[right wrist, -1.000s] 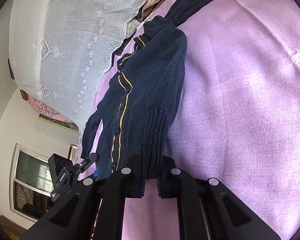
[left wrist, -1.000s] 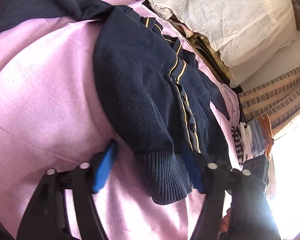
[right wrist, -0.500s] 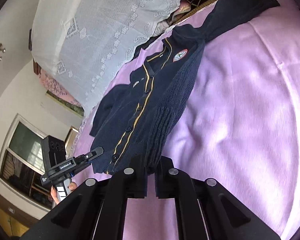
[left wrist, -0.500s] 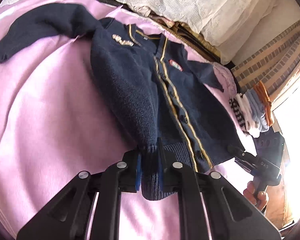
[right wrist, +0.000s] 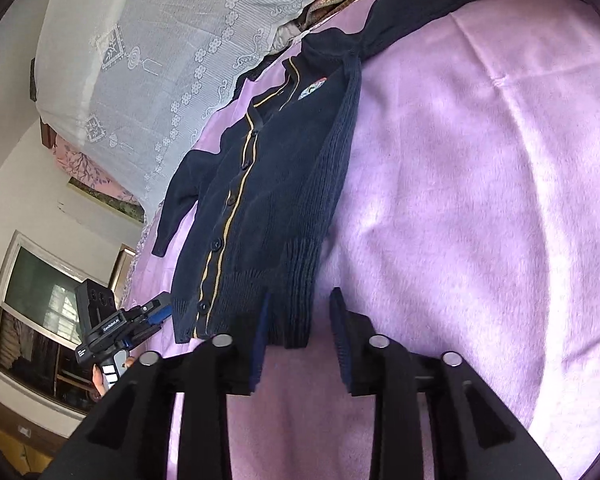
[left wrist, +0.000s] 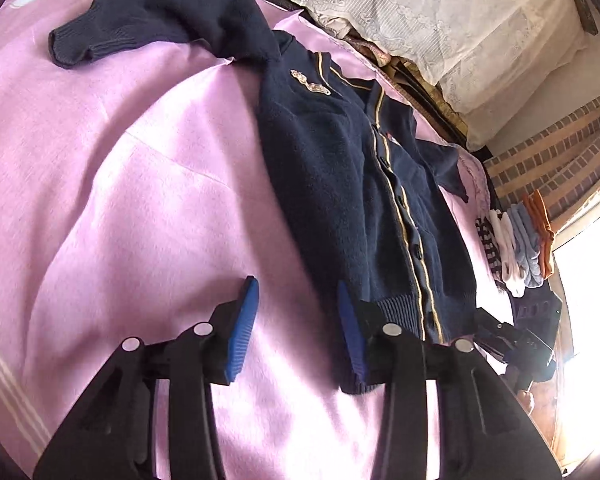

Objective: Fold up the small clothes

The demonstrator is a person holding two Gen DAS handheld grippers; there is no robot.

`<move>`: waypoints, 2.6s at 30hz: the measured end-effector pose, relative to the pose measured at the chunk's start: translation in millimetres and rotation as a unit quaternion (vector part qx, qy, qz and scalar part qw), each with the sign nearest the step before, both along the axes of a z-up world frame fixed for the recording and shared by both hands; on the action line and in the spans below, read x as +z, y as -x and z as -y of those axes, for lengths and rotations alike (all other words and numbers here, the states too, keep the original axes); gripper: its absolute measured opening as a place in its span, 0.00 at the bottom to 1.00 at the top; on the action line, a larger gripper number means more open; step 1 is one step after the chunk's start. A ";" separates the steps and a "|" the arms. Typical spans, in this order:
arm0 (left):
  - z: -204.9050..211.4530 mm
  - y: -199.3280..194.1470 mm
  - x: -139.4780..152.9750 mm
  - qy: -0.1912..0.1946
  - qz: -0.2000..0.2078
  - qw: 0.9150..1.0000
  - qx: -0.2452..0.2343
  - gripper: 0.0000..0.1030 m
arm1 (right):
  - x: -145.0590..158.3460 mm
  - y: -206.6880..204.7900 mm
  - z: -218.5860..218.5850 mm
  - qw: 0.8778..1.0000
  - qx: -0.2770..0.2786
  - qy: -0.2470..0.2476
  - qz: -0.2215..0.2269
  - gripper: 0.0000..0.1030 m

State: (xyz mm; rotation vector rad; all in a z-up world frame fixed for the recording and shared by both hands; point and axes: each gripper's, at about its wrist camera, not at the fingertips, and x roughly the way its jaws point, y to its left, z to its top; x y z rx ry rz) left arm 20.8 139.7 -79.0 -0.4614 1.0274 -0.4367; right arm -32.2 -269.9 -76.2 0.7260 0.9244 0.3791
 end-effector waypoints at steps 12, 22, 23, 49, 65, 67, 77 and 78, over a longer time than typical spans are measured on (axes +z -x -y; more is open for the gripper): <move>99.6 -32.1 12.8 -0.062 0.027 0.995 -0.079 0.38 | -22.8 -12.4 3.9 0.999 -0.001 -0.049 -0.013 0.19; 68.6 -30.5 -4.2 0.099 -0.053 0.991 -0.077 0.40 | -22.2 -13.5 1.0 0.999 0.005 -0.049 -0.011 0.21; 70.9 -29.9 -2.7 0.096 -0.050 0.991 -0.077 0.40 | -22.1 -13.4 1.3 0.999 0.005 -0.049 -0.011 0.20; -0.9 20.4 22.7 0.029 -0.020 0.999 -0.028 0.06 | 9.6 12.2 3.9 0.999 -0.005 0.003 0.045 0.07; 46.8 19.4 40.4 -0.032 0.028 0.994 -0.098 0.18 | 29.0 -0.5 -15.0 0.994 0.012 0.104 0.043 0.14; 68.3 7.9 26.6 -0.059 0.021 0.991 -0.119 0.44 | 17.0 -12.2 -22.7 0.994 0.046 0.095 0.021 0.25; -6.9 -16.9 27.4 -0.057 0.031 0.998 0.015 0.73 | 27.9 -58.0 94.0 0.991 -0.118 0.065 0.010 0.35; -15.9 -20.7 23.4 -0.052 0.025 0.998 0.032 0.73 | 25.9 -71.2 112.8 0.987 -0.152 0.058 0.007 0.35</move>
